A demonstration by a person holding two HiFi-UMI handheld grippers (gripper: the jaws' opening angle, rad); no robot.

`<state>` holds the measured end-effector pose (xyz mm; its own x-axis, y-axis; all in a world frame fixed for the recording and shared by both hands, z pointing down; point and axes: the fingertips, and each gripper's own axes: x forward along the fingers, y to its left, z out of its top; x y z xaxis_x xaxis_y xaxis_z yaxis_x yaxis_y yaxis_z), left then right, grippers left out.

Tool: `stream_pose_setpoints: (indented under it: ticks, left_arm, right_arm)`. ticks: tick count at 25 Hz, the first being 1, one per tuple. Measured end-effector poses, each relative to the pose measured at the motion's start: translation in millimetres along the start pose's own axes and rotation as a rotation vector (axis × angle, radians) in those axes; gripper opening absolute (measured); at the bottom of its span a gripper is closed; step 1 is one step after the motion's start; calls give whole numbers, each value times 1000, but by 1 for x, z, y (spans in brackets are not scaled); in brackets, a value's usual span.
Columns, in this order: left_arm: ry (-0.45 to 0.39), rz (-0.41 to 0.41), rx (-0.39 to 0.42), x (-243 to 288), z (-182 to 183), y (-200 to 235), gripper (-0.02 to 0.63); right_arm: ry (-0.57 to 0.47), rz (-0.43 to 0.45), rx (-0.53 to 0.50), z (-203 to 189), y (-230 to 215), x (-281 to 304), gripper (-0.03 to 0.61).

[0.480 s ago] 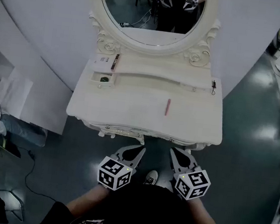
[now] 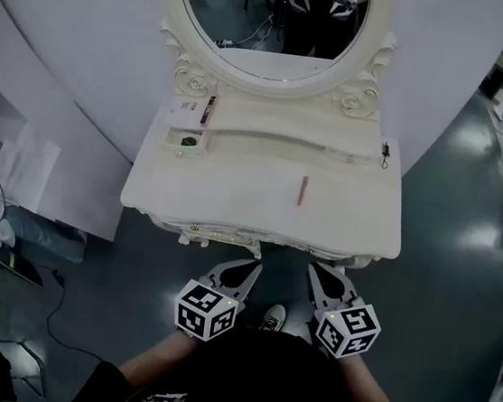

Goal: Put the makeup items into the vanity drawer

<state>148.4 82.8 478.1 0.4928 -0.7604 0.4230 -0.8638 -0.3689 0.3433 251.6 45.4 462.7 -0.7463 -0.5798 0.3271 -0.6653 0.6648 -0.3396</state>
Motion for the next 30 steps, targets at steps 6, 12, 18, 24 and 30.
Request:
stream_pose_setpoints:
  ticks: [6,12,18,24,30]
  left_arm:
    - [-3,-5,5,-2,1,-1,8]
    - [-13,-27,0,-4,1,-4,8]
    - [-44,-46,-27,-7,2,-5,8]
    - [-43,-61,-23,-11,1,-6,8]
    - [-37,-38,-18,-17,1,0,8]
  right_arm:
    - [-4,4,14,1,1,0,28]
    - [-32,20,55,4,2,-2,28]
    - [-29,31,20,3,9,-1,28]
    - [-24,20,29,3,11,0,28]
    - [-27,25,18,6,20,2,28]
